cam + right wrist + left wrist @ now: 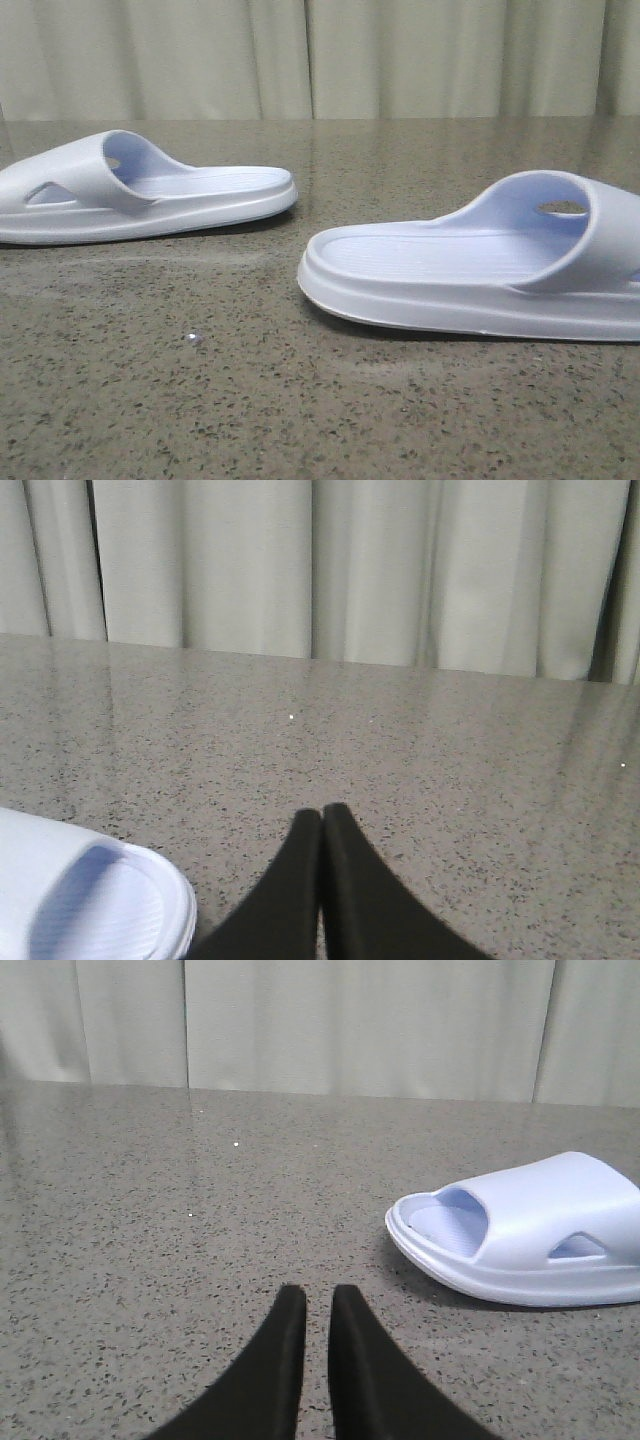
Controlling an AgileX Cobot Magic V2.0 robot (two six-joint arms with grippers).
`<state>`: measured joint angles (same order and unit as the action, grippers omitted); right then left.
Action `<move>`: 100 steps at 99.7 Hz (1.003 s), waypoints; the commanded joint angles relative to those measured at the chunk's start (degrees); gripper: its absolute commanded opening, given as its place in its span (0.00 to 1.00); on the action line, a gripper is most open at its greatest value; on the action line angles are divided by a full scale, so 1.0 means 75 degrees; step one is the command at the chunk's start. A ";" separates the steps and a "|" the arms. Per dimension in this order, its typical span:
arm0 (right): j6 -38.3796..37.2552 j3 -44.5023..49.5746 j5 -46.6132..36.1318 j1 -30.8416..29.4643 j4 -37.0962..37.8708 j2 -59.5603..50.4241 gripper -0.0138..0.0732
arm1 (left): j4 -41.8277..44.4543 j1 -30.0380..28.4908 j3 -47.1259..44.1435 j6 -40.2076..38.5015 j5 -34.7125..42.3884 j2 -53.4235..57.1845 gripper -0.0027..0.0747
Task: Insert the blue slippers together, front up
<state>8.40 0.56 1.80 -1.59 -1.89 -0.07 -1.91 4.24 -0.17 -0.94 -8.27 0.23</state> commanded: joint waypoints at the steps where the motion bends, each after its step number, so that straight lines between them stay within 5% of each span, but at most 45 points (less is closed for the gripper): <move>1: 0.0055 0.0164 -0.0674 -0.0012 0.0030 0.0059 0.06 | -0.0023 0.0005 -0.0067 -0.0027 0.0617 0.0203 0.05; 81: 0.0055 0.0164 -0.0919 -0.0012 0.0000 0.0059 0.06 | -0.0092 0.0005 -0.0067 -0.0027 0.0659 0.0203 0.05; 100: 0.0041 0.0164 -0.1132 -0.0012 -0.0685 0.0059 0.06 | -0.0402 0.0005 -0.0067 -0.0041 0.0922 0.0203 0.05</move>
<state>8.40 0.56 -0.98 -1.59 -4.72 -0.07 -3.21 4.24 -0.17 -0.94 -7.60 0.23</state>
